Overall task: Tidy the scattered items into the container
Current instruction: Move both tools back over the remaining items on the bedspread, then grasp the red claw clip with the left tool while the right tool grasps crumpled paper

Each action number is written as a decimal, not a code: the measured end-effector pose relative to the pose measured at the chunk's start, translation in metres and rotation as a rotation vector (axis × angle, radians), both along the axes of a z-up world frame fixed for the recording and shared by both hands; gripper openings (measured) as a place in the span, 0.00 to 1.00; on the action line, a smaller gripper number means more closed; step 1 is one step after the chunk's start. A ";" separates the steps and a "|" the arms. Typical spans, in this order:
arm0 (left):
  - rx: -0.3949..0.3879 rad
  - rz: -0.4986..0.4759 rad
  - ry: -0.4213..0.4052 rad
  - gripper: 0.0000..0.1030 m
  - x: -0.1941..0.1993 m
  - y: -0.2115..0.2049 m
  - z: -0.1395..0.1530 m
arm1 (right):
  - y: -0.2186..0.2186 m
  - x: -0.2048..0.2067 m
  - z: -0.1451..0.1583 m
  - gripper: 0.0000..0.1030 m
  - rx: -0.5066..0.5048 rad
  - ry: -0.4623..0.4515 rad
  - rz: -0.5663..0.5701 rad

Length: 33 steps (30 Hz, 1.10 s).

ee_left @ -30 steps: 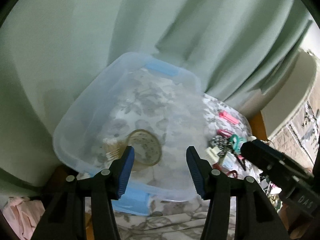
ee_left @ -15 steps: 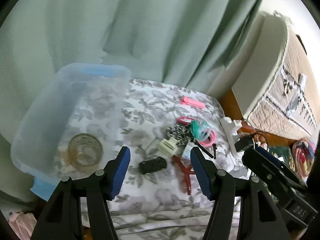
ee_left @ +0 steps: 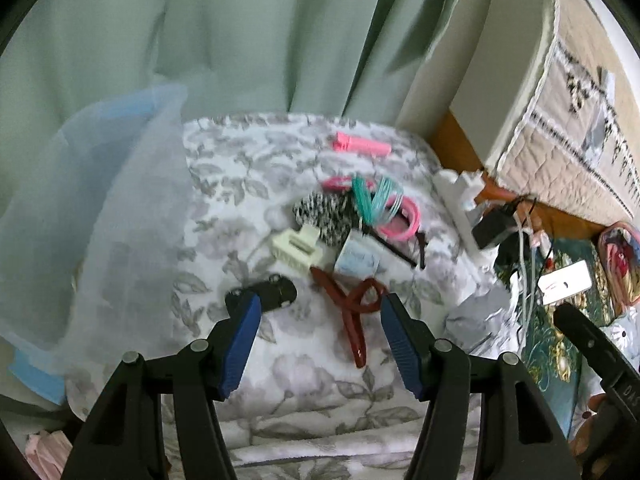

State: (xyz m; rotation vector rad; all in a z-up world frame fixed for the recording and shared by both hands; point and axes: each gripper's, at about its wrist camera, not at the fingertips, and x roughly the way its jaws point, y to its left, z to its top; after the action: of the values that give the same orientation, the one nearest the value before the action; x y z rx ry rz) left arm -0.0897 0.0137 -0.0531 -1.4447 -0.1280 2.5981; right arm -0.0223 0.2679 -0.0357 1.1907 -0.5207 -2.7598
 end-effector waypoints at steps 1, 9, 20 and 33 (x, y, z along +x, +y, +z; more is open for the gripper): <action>0.001 -0.001 -0.014 0.62 -0.001 0.000 -0.005 | 0.003 0.000 -0.007 0.79 -0.004 -0.022 -0.003; -0.007 -0.059 -0.115 0.62 -0.006 0.018 -0.043 | 0.016 -0.004 -0.059 0.79 -0.046 -0.182 -0.026; -0.043 -0.152 -0.255 0.62 -0.032 0.058 -0.097 | 0.013 -0.030 -0.101 0.79 -0.027 -0.307 -0.027; -0.030 -0.155 -0.274 0.54 -0.066 0.063 -0.120 | 0.013 -0.069 -0.109 0.84 0.027 -0.322 -0.051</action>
State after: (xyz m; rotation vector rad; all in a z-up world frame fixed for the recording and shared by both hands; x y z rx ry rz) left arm -0.1553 0.0771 -0.1735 -1.7404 -0.0094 2.2807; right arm -0.0915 0.2805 -0.1447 1.6635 -0.5487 -2.6334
